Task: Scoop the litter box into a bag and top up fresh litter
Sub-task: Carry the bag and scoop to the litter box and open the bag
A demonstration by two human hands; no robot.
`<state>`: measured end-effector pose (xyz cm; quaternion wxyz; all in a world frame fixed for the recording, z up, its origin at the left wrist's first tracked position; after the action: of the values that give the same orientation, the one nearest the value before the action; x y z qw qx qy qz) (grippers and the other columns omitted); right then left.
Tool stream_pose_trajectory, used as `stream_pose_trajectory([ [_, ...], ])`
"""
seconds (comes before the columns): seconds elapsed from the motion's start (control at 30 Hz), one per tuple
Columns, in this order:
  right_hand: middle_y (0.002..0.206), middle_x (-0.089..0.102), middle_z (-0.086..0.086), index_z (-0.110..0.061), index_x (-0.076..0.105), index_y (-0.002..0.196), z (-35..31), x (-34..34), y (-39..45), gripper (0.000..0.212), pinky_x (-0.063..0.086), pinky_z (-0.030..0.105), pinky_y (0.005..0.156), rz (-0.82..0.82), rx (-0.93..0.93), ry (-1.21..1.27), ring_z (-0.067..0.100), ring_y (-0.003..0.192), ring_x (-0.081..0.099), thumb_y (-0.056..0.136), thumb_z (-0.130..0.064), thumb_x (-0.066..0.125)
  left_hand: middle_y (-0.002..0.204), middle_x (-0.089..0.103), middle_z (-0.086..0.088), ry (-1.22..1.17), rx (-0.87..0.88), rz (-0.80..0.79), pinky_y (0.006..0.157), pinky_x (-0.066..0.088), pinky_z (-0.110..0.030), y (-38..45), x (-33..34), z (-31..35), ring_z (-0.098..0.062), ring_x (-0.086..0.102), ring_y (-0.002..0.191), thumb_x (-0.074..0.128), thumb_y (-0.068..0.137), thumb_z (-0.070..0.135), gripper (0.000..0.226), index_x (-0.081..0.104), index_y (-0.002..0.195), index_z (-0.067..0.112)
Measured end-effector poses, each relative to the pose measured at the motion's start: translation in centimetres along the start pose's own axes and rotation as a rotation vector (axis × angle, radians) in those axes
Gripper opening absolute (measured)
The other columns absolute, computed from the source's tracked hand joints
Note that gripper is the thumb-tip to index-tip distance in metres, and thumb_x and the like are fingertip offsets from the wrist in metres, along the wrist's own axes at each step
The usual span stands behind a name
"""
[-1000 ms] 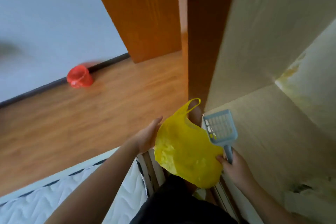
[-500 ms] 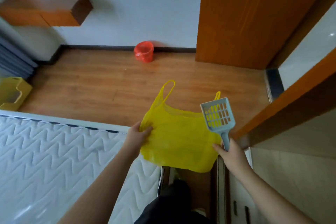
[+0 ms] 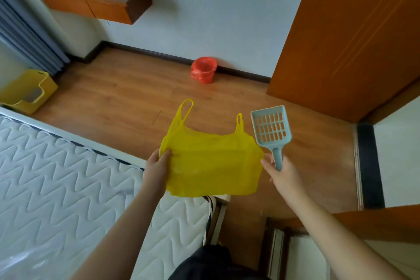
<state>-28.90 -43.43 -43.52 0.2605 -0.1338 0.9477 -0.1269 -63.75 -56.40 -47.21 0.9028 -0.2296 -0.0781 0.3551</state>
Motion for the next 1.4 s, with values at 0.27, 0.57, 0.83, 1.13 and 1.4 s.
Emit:
stream_pose_trajectory([
  [0.27,0.078,0.071,-0.001,-0.015,0.06,0.101,-5.0,4.9,5.2,0.038,0.048,0.027,0.061,-0.178,0.133,0.382,0.014,0.05,0.047,0.101,-0.043,0.034,0.104,0.073,0.0,-0.148,-0.097,-0.034,0.065,0.056,-0.033,4.6,0.2,3.4,-0.021,0.068,0.094,0.056,0.096,0.03,0.016,0.068,0.106,0.031],
  [0.57,0.092,0.069,0.009,-0.008,0.059,0.101,-9.8,11.1,13.5,0.031,0.051,0.032,0.059,-0.344,0.225,0.595,0.019,0.063,0.064,0.104,-0.027,0.035,0.101,0.075,-0.002,-0.379,-0.202,-0.08,0.067,0.058,-0.035,7.6,3.6,5.1,-0.02,0.072,0.091,0.051,0.099,0.025,0.024,0.065,0.118,0.021],
  [0.83,0.096,0.072,0.01,-0.013,0.059,0.111,-13.7,16.0,22.4,0.029,0.052,0.03,0.064,-0.608,0.219,0.529,0.022,0.079,0.068,0.104,-0.025,0.034,0.122,0.066,-0.018,-0.62,-0.251,0.103,0.092,0.05,-0.047,12.6,6.2,9.1,-0.033,0.062,0.112,0.044,0.102,0.022,0.035,0.056,0.128,0.002],
  [1.13,0.105,0.072,0.011,-0.009,0.061,0.113,-18.1,15.2,34.1,0.027,0.05,0.04,0.09,-0.796,0.225,0.476,0.025,0.101,0.068,0.102,-0.022,0.041,0.118,0.068,-0.018,-0.722,-0.263,0.206,0.088,0.051,-0.045,18.9,13.6,14.3,-0.034,0.063,0.111,0.044,0.1,0.024,0.036,0.057,0.127,0.004],
  [1.4,0.107,0.07,0.015,-0.006,0.058,0.11,-21.1,14.4,39.3,0.023,0.053,0.036,0.085,-0.876,0.176,0.404,0.025,0.097,0.068,0.103,-0.016,0.038,0.123,0.066,-0.016,-0.696,-0.3,0.214,0.089,0.051,-0.045,23.5,17.6,16.9,-0.033,0.062,0.113,0.049,0.1,0.024,0.037,0.055,0.13,0.003],
])
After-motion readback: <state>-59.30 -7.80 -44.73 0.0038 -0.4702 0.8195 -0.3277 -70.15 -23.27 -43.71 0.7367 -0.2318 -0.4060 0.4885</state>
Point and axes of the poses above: each hand's wrist, its own y-axis towards the middle knuckle, its own x-axis out of the palm, z = x × y, the point moved 9 cm from there along y, towards the middle knuckle
